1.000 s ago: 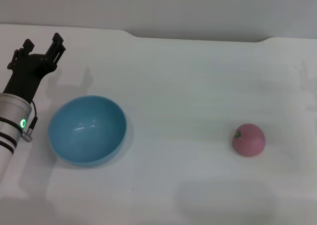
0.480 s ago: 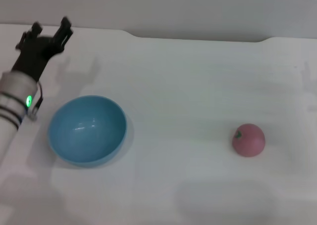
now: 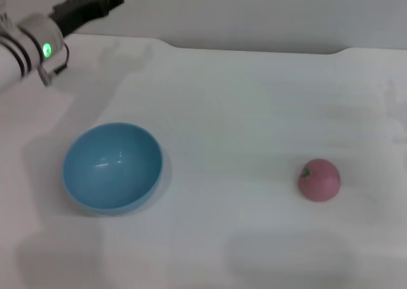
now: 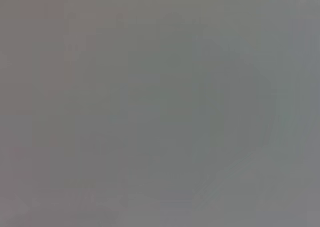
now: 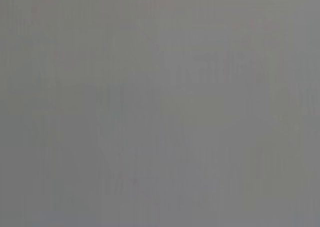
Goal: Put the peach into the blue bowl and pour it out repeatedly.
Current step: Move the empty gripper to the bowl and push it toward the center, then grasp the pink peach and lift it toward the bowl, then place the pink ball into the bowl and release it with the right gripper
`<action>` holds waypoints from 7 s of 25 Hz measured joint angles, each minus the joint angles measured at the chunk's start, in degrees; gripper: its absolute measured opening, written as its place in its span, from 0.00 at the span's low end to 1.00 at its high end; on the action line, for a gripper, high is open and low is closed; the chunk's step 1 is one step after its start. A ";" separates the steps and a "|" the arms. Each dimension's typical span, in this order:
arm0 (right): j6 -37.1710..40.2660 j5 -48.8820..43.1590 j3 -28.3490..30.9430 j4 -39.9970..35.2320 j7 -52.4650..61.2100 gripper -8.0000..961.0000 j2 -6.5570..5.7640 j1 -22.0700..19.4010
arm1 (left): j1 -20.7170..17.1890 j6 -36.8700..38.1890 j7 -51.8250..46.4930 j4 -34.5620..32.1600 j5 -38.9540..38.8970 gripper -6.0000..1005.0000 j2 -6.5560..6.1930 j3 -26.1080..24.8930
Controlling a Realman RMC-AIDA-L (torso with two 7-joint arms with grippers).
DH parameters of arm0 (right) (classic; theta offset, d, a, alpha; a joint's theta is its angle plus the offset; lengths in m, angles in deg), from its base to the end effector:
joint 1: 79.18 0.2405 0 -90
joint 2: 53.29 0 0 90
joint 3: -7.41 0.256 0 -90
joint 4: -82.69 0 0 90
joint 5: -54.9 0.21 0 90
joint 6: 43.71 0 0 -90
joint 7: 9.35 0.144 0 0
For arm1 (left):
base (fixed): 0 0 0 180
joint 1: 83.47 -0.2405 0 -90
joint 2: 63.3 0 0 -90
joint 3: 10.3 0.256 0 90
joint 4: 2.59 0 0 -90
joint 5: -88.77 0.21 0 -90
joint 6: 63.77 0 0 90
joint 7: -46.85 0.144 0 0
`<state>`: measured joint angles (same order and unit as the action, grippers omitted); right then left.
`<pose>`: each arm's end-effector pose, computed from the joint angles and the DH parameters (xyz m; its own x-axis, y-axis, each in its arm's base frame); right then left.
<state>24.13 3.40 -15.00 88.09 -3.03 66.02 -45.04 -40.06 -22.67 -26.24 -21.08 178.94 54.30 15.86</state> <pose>0.3193 0.3597 -0.0056 0.7261 0.0547 -0.6854 -0.6815 -0.0751 -0.7279 -0.2868 0.4494 0.0251 0.4826 0.3313 0.8108 0.8748 -0.2275 -0.4278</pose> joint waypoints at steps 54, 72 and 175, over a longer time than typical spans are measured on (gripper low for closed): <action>-4.65 -0.36 0.00 0.59 0.00 0.49 -0.04 3.48 | -16.15 45.14 -84.21 -49.86 62.89 0.83 -0.12 34.32; -4.61 -0.37 0.00 0.59 0.00 0.48 -0.12 3.21 | -12.88 40.23 -83.04 -40.59 62.69 0.76 0.07 39.32; 19.87 -67.78 -38.16 -53.93 103.74 0.09 -0.60 9.54 | -2.80 33.92 -89.48 -35.46 54.68 0.00 1.21 55.84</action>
<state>44.00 -64.37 -53.16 34.16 100.72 65.43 -35.50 -42.86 11.25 -115.72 -56.55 233.62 55.52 71.70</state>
